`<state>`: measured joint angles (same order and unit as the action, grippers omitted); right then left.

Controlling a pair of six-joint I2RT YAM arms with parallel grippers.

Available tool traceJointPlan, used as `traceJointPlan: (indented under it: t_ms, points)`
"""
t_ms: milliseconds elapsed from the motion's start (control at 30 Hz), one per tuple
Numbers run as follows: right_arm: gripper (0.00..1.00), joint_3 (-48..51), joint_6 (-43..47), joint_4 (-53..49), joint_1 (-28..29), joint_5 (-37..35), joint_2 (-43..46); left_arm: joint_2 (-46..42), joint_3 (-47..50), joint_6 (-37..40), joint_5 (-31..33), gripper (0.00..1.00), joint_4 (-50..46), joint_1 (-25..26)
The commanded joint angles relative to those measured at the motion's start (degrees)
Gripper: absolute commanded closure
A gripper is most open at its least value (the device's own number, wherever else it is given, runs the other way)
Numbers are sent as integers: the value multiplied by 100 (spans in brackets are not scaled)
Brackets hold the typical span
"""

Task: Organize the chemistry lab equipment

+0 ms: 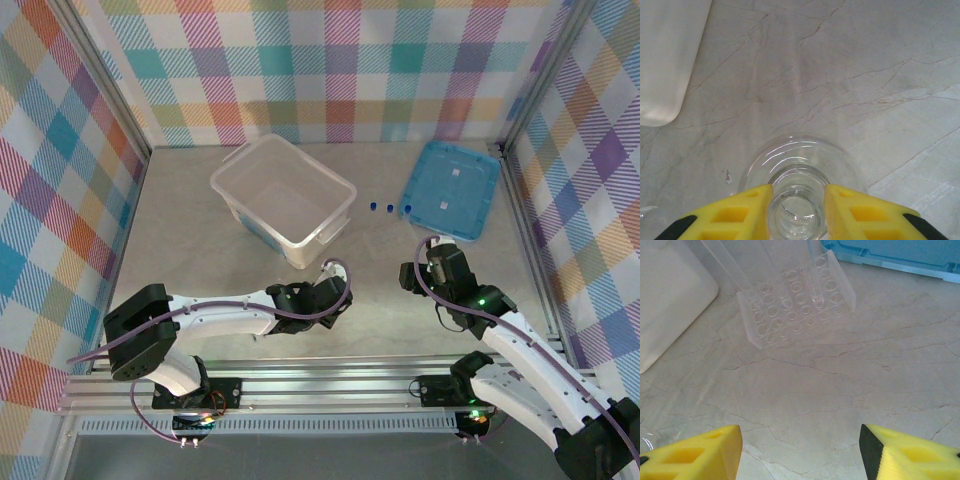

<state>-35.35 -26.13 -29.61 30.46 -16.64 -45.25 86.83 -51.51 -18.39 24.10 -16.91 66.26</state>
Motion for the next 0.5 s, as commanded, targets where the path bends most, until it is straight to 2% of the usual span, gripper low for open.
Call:
traceJointPlan:
  t_ms: [0,367,467]
  points:
    - [35,-42,53,27,45,-32,17,-20,-188,74,62,70,-98,80]
    - [35,-38,43,5,39,-47,51,175,-216,86,-65,73,23,79]
    - [35,-17,37,4,39,-49,52,231,-223,90,-73,71,47,79]
